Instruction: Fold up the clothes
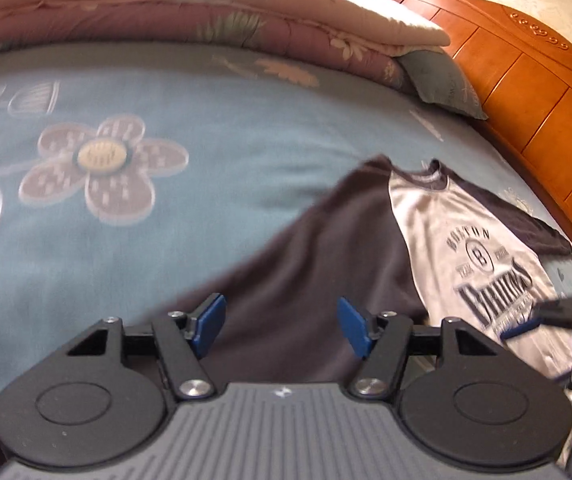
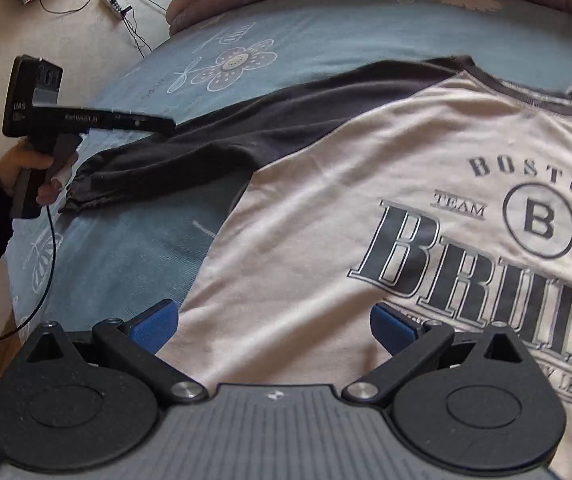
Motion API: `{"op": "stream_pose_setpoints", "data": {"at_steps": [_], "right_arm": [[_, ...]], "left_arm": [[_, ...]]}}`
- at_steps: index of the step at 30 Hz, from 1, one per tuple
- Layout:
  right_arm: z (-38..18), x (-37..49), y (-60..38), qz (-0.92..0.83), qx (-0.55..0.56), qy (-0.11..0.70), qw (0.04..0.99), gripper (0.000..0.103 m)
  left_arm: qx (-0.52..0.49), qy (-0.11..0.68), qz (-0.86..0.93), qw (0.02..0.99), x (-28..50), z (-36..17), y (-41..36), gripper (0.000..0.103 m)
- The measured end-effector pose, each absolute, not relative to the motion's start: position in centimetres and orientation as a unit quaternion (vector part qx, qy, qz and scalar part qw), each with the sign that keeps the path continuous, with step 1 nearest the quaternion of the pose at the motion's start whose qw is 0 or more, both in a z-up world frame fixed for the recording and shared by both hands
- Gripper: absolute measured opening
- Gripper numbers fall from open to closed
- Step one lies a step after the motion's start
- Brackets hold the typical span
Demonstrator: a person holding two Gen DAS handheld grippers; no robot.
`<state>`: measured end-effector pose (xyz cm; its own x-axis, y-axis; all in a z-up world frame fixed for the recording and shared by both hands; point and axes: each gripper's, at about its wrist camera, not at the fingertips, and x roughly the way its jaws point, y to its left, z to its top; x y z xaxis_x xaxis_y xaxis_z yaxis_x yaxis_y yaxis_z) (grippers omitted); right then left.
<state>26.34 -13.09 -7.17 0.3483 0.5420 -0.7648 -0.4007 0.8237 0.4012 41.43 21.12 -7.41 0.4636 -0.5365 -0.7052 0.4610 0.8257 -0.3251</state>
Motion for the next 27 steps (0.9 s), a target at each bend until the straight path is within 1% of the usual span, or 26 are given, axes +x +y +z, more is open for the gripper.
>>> {"op": "stream_pose_setpoints", "data": {"at_steps": [4,6,8,12,14,18,23,27], "right_arm": [[-7.8,26.3,-13.9,0.304,0.096,0.479,0.818,0.103],[-8.0,26.6,-14.7,0.311,0.125,0.477,0.813,0.103],[-8.3,26.9,-15.5,0.315,0.152,0.474,0.808,0.103],[-8.6,26.8,-16.1,0.32,0.175,0.465,0.807,0.103],[-8.7,26.7,-16.1,0.32,0.176,0.461,0.809,0.103],[-8.7,26.4,-16.0,0.319,0.172,0.457,0.813,0.103],[-8.8,26.4,-16.3,0.315,0.181,0.455,0.813,0.103],[-8.8,26.2,-16.3,0.315,0.178,0.453,0.815,0.103]], "left_arm": [[-0.047,0.46,-0.328,0.824,46.9,-8.7,20.6,0.062],[-0.055,0.481,-0.346,0.804,48.6,-9.9,20.4,0.061],[-0.065,0.494,-0.367,0.785,49.8,-10.9,20.2,0.061],[-0.11,0.525,-0.403,0.741,50.9,-11.5,20.8,0.064],[-0.112,0.542,-0.424,0.717,50.5,-11.7,21.1,0.065],[-0.113,0.546,-0.444,0.702,49.9,-12.0,21.7,0.066],[-0.146,0.535,-0.453,0.698,53.0,-12.8,19.3,0.066],[-0.151,0.557,-0.456,0.677,52.8,-12.9,19.6,0.065]]}}
